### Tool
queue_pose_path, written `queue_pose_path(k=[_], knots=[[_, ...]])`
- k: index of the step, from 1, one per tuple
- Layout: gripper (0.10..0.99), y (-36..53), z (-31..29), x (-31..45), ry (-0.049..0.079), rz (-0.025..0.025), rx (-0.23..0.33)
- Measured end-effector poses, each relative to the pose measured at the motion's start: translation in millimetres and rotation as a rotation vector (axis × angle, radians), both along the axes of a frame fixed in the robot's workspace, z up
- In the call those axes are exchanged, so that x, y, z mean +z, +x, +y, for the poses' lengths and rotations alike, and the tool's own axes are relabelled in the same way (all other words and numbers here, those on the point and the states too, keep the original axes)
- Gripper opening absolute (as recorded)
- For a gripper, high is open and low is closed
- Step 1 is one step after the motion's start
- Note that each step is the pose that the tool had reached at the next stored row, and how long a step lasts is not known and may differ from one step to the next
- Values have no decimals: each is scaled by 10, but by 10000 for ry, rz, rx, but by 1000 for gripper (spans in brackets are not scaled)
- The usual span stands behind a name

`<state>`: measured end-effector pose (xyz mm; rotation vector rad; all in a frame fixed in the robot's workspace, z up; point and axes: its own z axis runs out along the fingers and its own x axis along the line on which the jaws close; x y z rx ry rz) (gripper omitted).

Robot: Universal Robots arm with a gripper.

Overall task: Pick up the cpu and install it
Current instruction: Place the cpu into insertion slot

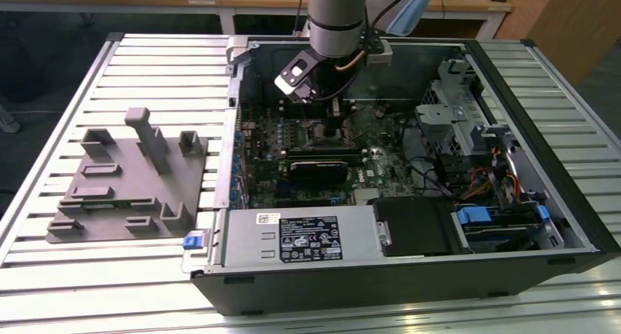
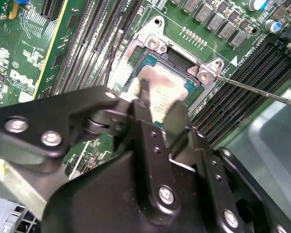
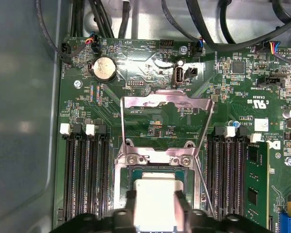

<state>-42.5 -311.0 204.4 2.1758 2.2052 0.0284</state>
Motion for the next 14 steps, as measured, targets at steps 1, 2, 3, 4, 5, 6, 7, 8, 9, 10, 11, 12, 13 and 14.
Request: queue_pose_path(k=[1, 2, 3, 4, 5, 6, 7, 8, 9, 10, 11, 12, 13, 14], knots=[[420, 0, 0, 0, 0, 0, 0], [361, 0, 0, 0, 0, 0, 0], [302, 0, 0, 0, 0, 0, 0], [302, 0, 0, 0, 0, 0, 0], [243, 0, 0, 0, 1, 0, 0], [188, 0, 0, 0, 1, 0, 0], [188, 0, 0, 0, 1, 0, 0], [129, 0, 0, 0, 1, 0, 0], [106, 0, 0, 0, 1, 0, 0], [106, 0, 0, 0, 1, 0, 0], [106, 0, 0, 0, 1, 0, 0], [106, 0, 0, 0, 2, 0, 0], [106, 0, 0, 0, 2, 0, -1], [106, 0, 0, 0, 2, 0, -12]])
